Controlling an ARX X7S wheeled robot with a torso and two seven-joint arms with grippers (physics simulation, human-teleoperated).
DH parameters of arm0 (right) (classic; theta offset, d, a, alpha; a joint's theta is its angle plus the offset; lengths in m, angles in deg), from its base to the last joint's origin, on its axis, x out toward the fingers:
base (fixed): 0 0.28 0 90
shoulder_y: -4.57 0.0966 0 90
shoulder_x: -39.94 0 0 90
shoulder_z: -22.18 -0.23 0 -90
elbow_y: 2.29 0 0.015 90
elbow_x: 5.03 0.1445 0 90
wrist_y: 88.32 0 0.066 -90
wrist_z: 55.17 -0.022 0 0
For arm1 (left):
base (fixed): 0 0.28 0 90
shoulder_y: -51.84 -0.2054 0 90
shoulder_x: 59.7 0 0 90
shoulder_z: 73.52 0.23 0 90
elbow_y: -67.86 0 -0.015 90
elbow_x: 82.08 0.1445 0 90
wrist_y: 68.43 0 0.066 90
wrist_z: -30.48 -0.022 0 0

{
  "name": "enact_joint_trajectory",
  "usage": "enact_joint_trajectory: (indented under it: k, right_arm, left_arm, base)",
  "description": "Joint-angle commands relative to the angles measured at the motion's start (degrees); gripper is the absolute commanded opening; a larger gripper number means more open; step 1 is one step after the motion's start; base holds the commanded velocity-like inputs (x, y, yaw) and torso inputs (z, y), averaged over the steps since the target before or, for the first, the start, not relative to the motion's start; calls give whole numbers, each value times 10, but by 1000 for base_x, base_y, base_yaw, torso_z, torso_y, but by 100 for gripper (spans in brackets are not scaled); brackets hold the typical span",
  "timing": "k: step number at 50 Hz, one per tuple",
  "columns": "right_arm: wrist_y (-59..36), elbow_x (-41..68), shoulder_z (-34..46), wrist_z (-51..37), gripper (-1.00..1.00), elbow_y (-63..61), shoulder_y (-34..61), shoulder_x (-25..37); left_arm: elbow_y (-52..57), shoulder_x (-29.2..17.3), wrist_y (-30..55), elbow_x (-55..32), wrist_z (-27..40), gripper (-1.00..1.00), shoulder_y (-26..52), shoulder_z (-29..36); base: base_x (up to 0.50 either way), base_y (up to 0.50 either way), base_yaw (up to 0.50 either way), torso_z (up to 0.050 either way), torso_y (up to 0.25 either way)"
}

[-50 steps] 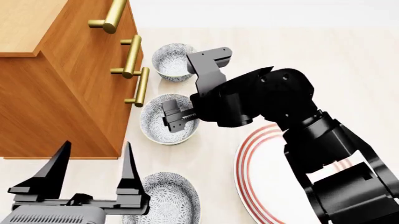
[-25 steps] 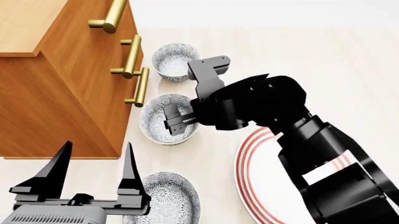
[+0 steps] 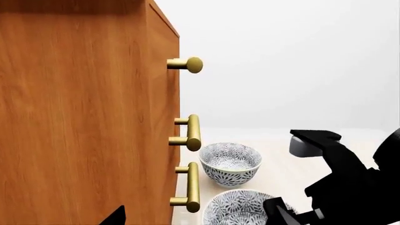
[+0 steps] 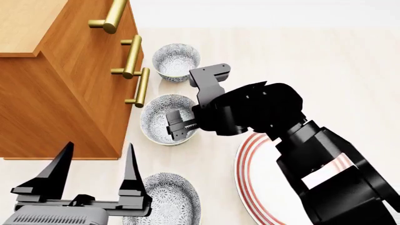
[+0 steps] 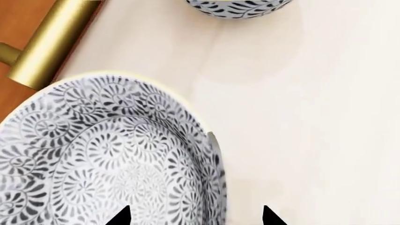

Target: Put the bowl in the middle on the plate.

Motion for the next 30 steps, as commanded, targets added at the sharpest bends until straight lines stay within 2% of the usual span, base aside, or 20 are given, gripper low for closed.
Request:
enact_joint_trajectory:
  k: [1, 5, 6, 30]
  right_arm:
    - [7, -1, 9, 6, 100, 3, -5, 0]
    - [10, -1, 11, 8, 100, 1, -7, 1]
    - [11, -1, 11, 9, -100, 2, -7, 1]
    - [23, -7, 25, 18, -100, -16, -7, 14]
  left_arm:
    - [0, -3, 0, 0, 3, 100, 1, 4]
    - [0, -4, -1, -1, 4, 100, 1, 4]
    - [-1, -4, -1, -1, 4, 100, 1, 4]
    - [-2, -9, 1, -1, 10, 100, 4, 10]
  base:
    - [0, 0, 0, 0, 0]
    - [0, 0, 0, 0, 0]
    - [0, 0, 0, 0, 0]
    - [0, 0, 0, 0, 0]
